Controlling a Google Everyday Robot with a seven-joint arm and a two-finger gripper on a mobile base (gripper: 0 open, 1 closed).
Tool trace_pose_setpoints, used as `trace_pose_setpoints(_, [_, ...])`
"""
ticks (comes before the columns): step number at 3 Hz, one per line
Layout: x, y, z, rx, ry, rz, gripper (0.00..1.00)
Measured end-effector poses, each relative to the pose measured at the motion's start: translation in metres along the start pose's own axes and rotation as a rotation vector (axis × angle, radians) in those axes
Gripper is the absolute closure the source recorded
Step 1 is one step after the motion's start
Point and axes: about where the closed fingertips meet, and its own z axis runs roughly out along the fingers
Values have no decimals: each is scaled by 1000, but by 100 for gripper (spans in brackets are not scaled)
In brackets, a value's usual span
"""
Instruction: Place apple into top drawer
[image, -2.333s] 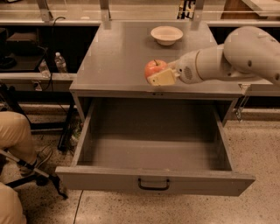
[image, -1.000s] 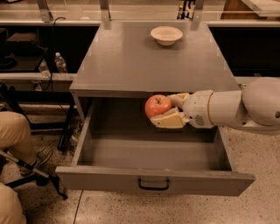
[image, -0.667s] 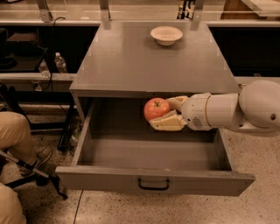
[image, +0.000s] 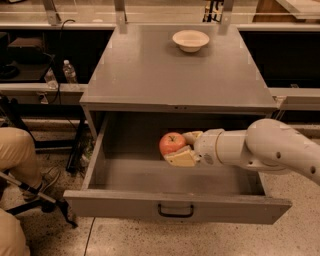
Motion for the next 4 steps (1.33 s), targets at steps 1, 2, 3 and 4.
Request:
trace_pose_setpoints(1, [19, -13, 46, 74, -10, 13, 100])
trace_pose_setpoints(2, [26, -24, 72, 114, -31, 18, 100])
trace_pose_setpoints(3, [36, -32, 112, 130, -58, 46, 100])
trace_pose_setpoints(4, [37, -32, 123, 118, -60, 49, 100])
